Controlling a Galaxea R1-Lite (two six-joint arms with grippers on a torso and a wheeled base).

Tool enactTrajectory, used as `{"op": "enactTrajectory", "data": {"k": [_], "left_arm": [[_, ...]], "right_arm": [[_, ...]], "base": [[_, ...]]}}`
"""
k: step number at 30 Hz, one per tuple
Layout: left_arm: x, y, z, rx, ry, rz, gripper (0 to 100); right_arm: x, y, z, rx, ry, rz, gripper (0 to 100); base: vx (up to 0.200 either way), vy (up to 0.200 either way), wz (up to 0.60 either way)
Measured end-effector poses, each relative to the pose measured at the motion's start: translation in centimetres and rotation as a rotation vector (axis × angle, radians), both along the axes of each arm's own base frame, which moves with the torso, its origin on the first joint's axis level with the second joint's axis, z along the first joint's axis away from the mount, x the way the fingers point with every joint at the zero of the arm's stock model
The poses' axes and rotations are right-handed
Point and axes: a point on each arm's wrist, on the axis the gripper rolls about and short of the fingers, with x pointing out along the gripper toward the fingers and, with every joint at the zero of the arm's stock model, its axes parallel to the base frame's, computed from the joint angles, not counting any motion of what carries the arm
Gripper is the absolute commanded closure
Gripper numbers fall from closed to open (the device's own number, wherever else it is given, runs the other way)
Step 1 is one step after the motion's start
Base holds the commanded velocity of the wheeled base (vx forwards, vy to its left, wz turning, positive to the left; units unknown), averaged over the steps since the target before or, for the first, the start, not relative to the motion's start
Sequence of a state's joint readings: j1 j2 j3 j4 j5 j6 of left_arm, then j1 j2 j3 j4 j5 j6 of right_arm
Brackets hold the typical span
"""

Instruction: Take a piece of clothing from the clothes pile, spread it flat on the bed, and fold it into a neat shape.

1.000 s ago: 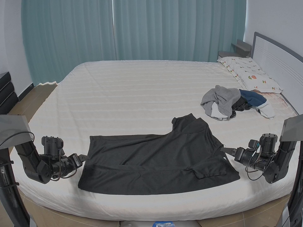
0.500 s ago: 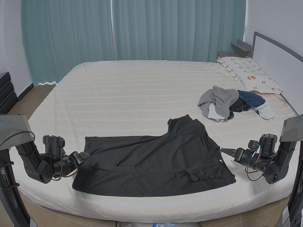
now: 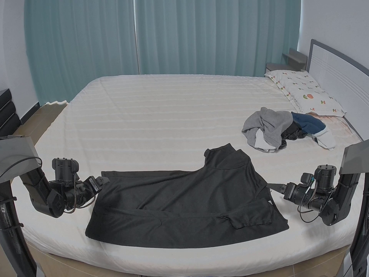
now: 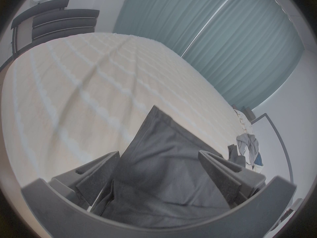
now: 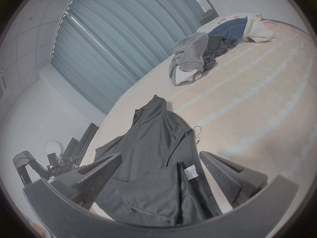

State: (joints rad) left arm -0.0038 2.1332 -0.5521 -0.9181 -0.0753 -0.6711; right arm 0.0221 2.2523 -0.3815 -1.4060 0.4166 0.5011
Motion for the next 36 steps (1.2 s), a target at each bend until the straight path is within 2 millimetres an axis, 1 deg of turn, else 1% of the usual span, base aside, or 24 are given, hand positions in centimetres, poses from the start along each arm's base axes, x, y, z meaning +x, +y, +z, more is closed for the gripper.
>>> {"op": "enactTrajectory", "data": {"k": [5, 9, 16, 19, 22, 26, 30, 36], "left_arm": [[2.3, 0.1, 0.6, -0.004, -0.038, -0.006, 0], [4.7, 0.1, 1.0, -0.005, -0.061, -0.012, 0], [8.3, 0.1, 0.8, -0.019, -0.043, -0.040, 0], [9.6, 0.5, 0.3, -0.023, -0.045, -0.040, 0], [10.2, 1.2, -0.4, -0.025, -0.036, -0.032, 0], [10.4, 1.8, -1.2, -0.030, -0.020, -0.030, 0], [10.3, 1.8, -1.9, -0.045, -0.002, -0.049, 0], [10.5, 1.8, -2.3, -0.047, -0.002, -0.054, 0]], "right_arm": [[0.0, 0.1, -0.1, -0.001, 0.005, 0.002, 0], [-0.1, 0.1, -0.2, -0.001, 0.010, 0.005, 0], [-0.1, 0.2, -0.6, -0.002, 0.019, 0.008, 0], [-0.1, 0.3, -0.7, -0.002, 0.022, 0.011, 0], [-0.1, 0.3, -0.8, -0.003, 0.024, 0.012, 0], [0.0, 0.3, -0.8, -0.003, 0.022, 0.013, 0], [0.0, 0.4, -0.8, -0.002, 0.024, 0.014, 0], [0.1, 0.4, -0.8, -0.002, 0.021, 0.017, 0]], "base": [[0.000, 0.000, 0.00], [0.000, 0.000, 0.00], [0.000, 0.000, 0.00], [0.000, 0.000, 0.00], [0.000, 0.000, 0.00], [0.000, 0.000, 0.00], [0.000, 0.000, 0.00], [0.000, 0.000, 0.00]]}}
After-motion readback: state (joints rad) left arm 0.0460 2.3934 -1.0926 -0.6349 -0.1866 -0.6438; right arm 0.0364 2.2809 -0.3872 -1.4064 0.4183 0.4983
